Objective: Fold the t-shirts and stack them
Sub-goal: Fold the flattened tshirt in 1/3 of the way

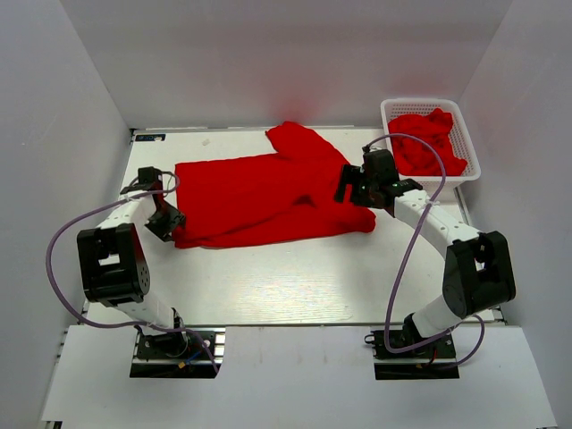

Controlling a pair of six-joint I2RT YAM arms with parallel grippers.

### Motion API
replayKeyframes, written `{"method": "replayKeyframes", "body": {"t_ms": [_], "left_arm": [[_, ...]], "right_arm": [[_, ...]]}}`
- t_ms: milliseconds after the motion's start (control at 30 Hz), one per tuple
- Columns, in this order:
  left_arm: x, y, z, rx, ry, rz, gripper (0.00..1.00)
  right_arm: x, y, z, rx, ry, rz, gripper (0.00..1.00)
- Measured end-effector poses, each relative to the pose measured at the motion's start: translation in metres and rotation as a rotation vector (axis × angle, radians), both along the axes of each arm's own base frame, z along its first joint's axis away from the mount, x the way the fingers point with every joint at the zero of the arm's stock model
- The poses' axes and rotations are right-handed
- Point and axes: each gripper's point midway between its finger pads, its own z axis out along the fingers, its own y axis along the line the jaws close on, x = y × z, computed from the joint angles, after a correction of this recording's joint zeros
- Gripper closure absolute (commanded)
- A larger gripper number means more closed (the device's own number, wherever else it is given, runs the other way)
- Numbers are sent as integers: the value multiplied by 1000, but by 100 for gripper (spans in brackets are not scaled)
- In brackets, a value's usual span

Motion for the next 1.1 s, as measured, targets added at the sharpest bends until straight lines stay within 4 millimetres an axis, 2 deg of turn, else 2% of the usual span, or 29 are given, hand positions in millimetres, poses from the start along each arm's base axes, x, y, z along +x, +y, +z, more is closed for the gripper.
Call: {"method": "replayKeyframes", "body": {"t_ms": [100, 167, 233, 300, 333, 400, 667, 867, 1100], "left_arm": [[-5, -1, -5, -2, 15, 0, 46], [-9, -1, -9, -4, 29, 0, 52], [-11, -2, -12, -7, 36, 5, 69], [-11, -2, -15, -9, 41, 4, 82], [-10, -2, -17, -11, 41, 2, 92], [-9, -3, -18, -16, 42, 0, 100], [5, -5, -11, -33, 11, -9, 100], [34, -5, 4, -48, -48, -18, 100], [54, -2, -5, -53, -31, -18, 100]], "right_arm": [[0, 0, 0, -1, 0, 1, 10], [0, 0, 0, -2, 0, 1, 10], [0, 0, 0, -3, -1, -1, 10], [0, -1, 0, -4, -1, -2, 10], [0, -1, 0, -5, -2, -3, 10], [0, -1, 0, -7, -2, -5, 10], [1, -2, -3, -15, 3, -7, 10], [1, -4, -8, -34, 9, -3, 10], [2, -8, -17, -64, 26, -10, 10]]}}
